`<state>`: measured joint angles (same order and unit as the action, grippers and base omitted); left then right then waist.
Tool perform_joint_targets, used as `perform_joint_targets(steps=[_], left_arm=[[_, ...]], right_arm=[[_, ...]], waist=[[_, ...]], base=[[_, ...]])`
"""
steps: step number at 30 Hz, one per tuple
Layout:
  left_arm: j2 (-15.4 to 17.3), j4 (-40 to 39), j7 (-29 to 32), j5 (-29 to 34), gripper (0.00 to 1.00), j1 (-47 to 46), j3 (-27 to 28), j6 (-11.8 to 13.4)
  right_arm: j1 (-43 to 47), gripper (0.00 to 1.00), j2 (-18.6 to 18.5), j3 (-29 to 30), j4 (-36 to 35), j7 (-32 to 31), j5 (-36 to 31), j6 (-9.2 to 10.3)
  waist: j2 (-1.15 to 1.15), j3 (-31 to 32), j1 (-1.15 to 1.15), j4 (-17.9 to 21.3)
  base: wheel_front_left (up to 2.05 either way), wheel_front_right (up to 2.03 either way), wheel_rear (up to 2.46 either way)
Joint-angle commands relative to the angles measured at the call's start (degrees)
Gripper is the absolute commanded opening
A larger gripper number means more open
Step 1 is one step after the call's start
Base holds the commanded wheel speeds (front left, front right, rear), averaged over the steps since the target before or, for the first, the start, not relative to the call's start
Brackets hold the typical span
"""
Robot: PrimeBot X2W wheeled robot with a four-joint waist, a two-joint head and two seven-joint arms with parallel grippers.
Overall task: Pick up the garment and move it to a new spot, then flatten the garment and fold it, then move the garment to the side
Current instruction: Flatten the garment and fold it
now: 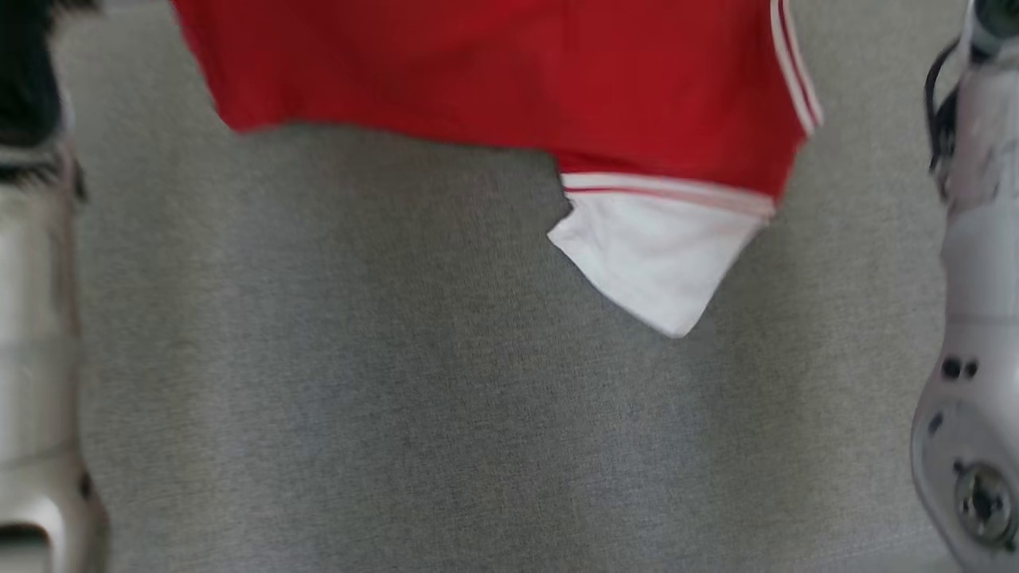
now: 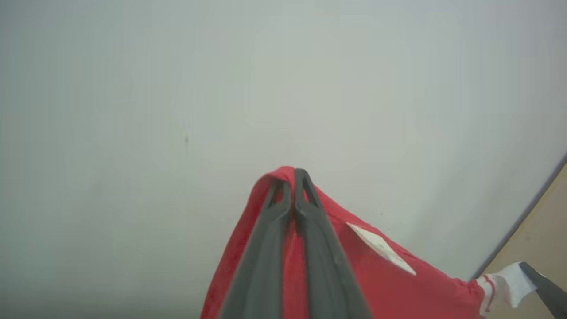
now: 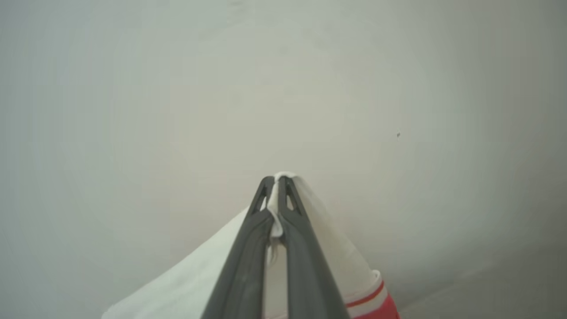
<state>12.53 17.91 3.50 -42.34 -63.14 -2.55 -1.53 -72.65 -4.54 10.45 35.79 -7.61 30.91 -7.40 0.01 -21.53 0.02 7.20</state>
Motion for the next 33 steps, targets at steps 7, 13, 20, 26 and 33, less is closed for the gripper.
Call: perform_joint_targets(steps=[7,13,20,26,33], left_arm=[[4.1,6.7,-11.2,4.8,0.0,-15.7,2.0,-1.4],[5.8,9.4,-17.5,8.8,0.0,-24.0,1.0,-3.4],[4.3,7.6,-18.7,9.3,0.0,-23.2,3.2,-5.3],[3.2,7.3,-18.7,9.6,0.0,-15.8,3.9,-5.8],[3.3,4.4,-18.7,6.1,0.0,-0.2,1.3,-5.9]], right_arm=[[-16.7,0.0,1.5,3.0,5.9,13.7,1.1,-0.15],[-25.4,0.0,1.6,-0.4,6.8,21.5,5.1,-0.15],[-24.1,0.0,0.9,-3.3,1.5,22.8,2.7,-0.15],[-18.9,0.0,-0.5,-9.1,2.1,22.7,-0.3,-0.15],[-4.1,0.0,-4.8,-18.4,1.0,20.9,6.2,-0.15]], waist=[[-0.01,-11.5,-0.02,3.1],[-0.01,-12.3,-0.02,4.1],[-0.01,-14.3,-0.02,3.6],[-0.01,-14.9,-0.02,2.5],[-0.01,-10.2,-0.02,0.1]], base=[[0.0,0.0,0.0],[0.0,0.0,0.0],[0.0,0.0,0.0],[0.0,0.0,0.0],[0.0,0.0,0.0]])
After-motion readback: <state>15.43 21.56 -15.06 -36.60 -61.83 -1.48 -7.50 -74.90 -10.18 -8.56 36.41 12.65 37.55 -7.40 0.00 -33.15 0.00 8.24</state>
